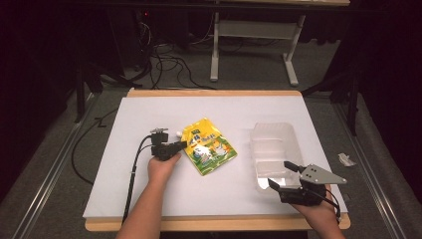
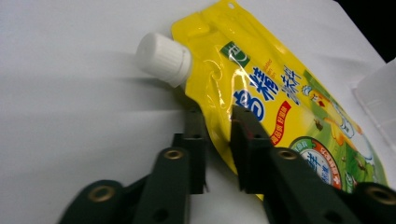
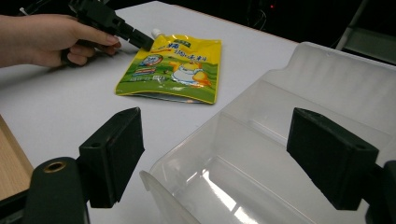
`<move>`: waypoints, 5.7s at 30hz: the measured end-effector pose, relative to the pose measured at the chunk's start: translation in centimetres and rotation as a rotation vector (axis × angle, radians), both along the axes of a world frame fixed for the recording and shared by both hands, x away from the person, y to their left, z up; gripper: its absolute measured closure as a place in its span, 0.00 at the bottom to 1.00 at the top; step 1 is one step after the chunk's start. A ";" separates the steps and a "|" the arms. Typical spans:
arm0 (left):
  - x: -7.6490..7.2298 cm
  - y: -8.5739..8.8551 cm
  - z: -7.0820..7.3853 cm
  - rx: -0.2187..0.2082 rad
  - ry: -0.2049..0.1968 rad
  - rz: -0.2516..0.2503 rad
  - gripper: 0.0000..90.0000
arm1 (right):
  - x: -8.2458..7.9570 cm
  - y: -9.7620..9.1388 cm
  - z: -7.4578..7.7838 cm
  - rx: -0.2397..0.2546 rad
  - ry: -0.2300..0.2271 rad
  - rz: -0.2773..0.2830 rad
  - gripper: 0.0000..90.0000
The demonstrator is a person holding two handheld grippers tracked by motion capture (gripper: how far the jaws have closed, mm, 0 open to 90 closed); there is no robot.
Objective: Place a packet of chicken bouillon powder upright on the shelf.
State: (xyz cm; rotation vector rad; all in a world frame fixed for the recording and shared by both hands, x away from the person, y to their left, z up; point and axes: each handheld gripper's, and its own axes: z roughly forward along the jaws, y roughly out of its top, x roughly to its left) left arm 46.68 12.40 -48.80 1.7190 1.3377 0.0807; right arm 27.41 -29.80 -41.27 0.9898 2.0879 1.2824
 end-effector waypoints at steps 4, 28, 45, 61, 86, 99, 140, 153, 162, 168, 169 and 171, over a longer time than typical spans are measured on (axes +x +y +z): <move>-0.5 -0.5 0.2 0.044 -0.048 -0.014 1.00 | 0.0 0.0 0.0 0.002 -0.001 -0.001 0.22; -7.3 -2.0 5.0 0.097 -0.417 -0.046 1.00 | -0.1 0.3 0.0 0.003 -0.006 0.004 0.23; -13.3 -4.2 7.6 0.120 -0.628 -0.174 1.00 | -0.3 0.5 0.0 0.001 -0.010 0.004 0.24; -14.5 -4.4 6.9 0.061 -0.670 -0.181 1.00 | -0.3 1.0 -0.3 -0.012 0.001 0.003 0.24; -16.2 -4.5 6.9 0.091 -0.711 -0.275 1.00 | 7.6 7.2 4.1 0.052 0.047 0.089 0.14; -15.9 -4.2 6.8 0.089 -0.707 -0.273 1.00 | 11.9 9.4 3.8 0.053 0.112 0.208 0.24; -14.4 -1.5 7.2 0.060 -0.650 -0.181 1.00 | 2.6 9.3 1.9 0.100 0.023 0.275 0.84; -14.5 -1.0 7.2 0.057 -0.628 -0.179 1.00 | 3.2 11.7 1.0 0.099 0.100 0.219 0.69; -14.6 -0.7 7.2 0.052 -0.618 -0.180 0.99 | 3.4 12.6 0.3 0.091 0.113 0.239 0.81; -14.6 -0.7 7.2 0.053 -0.615 -0.181 0.97 | 3.3 13.2 -0.1 0.066 0.111 0.254 0.93; -14.6 -0.7 7.2 0.054 -0.613 -0.180 0.96 | 3.2 13.2 -0.1 0.068 0.116 0.255 0.95; -14.6 -0.7 7.2 0.060 -0.609 -0.178 0.94 | 3.2 13.3 0.0 0.061 0.110 0.252 0.96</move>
